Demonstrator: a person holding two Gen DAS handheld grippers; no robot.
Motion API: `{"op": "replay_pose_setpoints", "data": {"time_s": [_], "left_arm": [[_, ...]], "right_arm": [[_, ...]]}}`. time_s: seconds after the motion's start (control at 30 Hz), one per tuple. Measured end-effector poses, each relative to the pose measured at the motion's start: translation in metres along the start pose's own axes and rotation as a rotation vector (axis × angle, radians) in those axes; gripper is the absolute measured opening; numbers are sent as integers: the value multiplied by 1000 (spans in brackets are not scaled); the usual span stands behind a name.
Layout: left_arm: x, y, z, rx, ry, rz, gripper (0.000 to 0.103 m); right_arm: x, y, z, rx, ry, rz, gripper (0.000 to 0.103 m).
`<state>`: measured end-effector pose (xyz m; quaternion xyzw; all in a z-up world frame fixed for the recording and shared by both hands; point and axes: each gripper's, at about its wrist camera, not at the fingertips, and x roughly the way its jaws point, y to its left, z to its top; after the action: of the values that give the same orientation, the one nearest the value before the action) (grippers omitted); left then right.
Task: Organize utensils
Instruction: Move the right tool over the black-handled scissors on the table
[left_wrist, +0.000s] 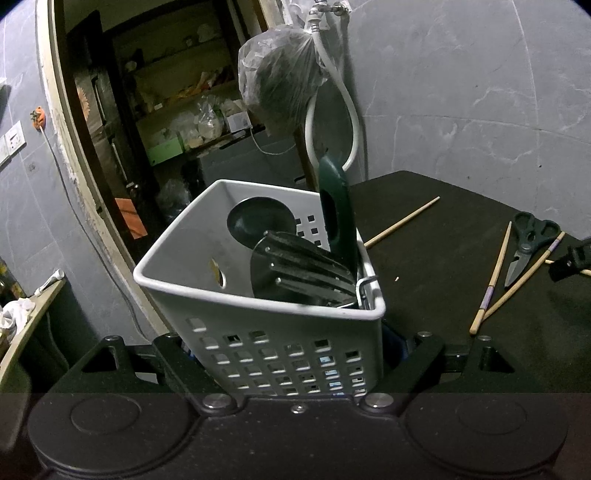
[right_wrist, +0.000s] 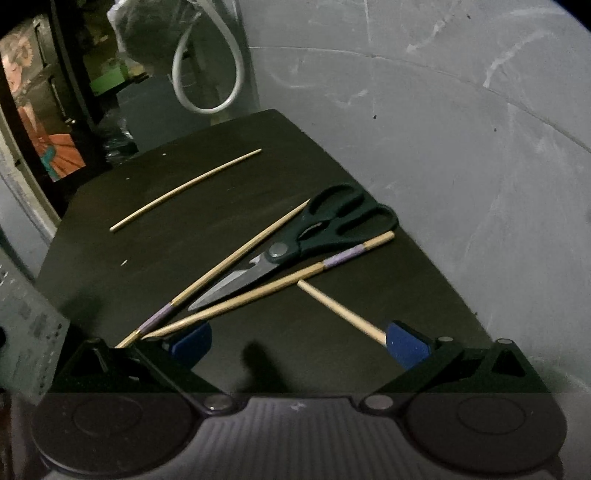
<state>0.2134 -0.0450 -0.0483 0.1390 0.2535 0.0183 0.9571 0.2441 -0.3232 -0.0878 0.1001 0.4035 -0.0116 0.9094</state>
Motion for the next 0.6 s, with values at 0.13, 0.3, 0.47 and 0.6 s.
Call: {"op": "replay_pose_setpoints", "data": {"time_s": [0.13,0.3,0.47,0.6], "left_arm": [[1,-1,2,6,8,5,88],[2,-3,4,9,23,7,88],[5,-4,8,13,40,6,88],[5,-4,9,14,44,8,88]], "right_arm": [[8,0,11,18,-13,-14,103],[23,2,30,35,-50,9,103],[41,6,46,11,-70,72,103],[55,6,51,27,-37,98,102]]}}
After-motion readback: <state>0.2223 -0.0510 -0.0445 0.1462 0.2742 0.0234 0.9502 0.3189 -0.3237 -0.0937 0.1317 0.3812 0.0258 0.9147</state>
